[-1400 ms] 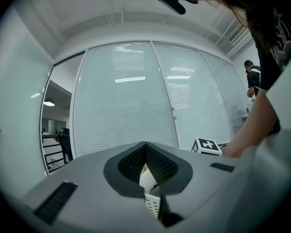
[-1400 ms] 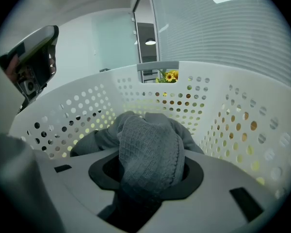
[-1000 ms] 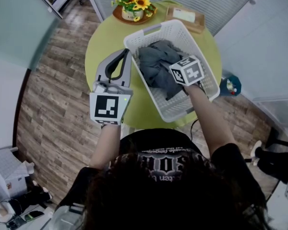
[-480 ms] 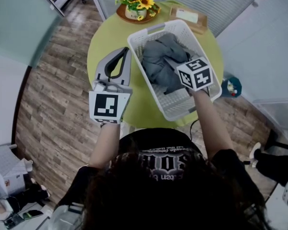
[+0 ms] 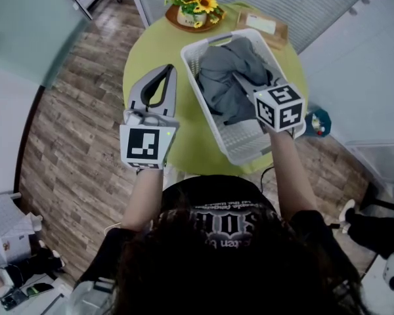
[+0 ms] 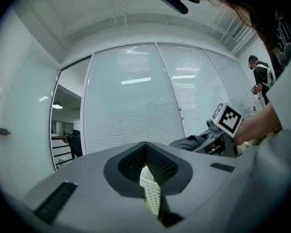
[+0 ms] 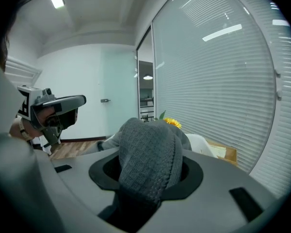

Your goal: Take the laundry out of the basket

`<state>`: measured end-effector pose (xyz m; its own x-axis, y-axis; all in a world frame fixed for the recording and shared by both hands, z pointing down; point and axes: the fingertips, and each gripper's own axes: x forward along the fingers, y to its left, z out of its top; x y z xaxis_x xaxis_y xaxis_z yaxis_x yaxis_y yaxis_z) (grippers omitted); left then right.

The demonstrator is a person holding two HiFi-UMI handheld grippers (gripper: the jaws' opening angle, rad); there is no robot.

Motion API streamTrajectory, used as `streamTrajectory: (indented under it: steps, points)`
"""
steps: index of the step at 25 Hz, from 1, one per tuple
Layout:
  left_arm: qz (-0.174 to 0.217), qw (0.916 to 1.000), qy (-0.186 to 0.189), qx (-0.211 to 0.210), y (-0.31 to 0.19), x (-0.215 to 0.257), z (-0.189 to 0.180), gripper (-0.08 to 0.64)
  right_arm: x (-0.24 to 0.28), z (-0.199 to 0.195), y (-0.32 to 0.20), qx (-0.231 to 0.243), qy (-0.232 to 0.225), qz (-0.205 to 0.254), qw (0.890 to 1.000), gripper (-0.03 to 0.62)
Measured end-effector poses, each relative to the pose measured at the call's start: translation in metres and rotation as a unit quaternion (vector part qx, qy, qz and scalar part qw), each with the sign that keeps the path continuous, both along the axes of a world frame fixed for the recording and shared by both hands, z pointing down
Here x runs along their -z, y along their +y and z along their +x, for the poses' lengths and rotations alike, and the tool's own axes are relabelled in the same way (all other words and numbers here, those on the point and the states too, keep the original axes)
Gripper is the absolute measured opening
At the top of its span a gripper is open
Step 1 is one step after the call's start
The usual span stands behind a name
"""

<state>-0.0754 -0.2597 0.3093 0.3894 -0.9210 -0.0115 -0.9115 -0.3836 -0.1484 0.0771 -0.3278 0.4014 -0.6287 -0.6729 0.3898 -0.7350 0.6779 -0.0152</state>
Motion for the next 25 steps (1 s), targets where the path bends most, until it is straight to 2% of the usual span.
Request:
streamTrajectory:
  steps: [6, 17, 25]
  points:
    - [-0.001, 1.0000, 0.002, 0.007, 0.002, 0.000, -0.007, -0.002, 0.038, -0.005, 0.001, -0.004, -0.028, 0.038, 0.999, 0.187]
    - [0.006, 0.9995, 0.001, 0.032, 0.011, 0.006, -0.029, -0.002, 0.083, -0.021, 0.002, 0.000, -0.059, 0.074, 0.995, 0.184]
    - [0.013, 0.9984, 0.001, 0.054, 0.022, 0.014, -0.047, -0.002, 0.123, -0.040, 0.011, 0.018, -0.071, 0.124, 0.990, 0.183]
